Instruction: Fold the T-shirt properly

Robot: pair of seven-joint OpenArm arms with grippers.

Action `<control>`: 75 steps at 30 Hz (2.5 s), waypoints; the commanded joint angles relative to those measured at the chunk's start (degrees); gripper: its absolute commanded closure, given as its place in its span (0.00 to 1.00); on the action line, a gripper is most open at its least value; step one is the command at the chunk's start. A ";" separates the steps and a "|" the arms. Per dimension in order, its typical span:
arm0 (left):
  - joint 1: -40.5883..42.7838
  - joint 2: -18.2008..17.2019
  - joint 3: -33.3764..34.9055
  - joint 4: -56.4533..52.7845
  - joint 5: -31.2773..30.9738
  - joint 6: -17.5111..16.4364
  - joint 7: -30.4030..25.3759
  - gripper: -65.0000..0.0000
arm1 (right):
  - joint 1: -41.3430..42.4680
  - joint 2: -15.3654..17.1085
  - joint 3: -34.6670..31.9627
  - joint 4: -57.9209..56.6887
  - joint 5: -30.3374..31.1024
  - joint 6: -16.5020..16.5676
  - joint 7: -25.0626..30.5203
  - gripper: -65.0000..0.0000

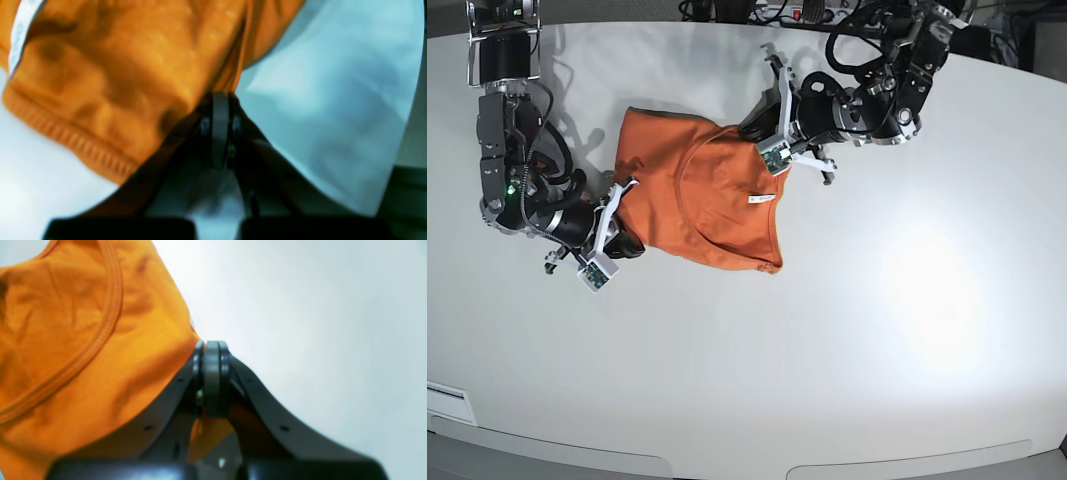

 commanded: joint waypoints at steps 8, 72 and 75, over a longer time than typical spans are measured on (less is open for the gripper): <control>-8.85 -0.33 0.55 -10.56 2.84 0.28 0.63 1.00 | -4.59 1.33 0.42 0.87 0.66 0.10 1.14 1.00; -24.68 -3.19 -15.02 -10.23 -19.32 6.25 10.60 1.00 | -24.41 -4.85 10.14 14.82 1.11 -2.86 1.84 1.00; -24.61 -3.98 -15.08 -10.21 -19.30 6.27 11.08 1.00 | -24.35 -5.22 10.49 14.88 -0.74 -2.86 1.86 1.00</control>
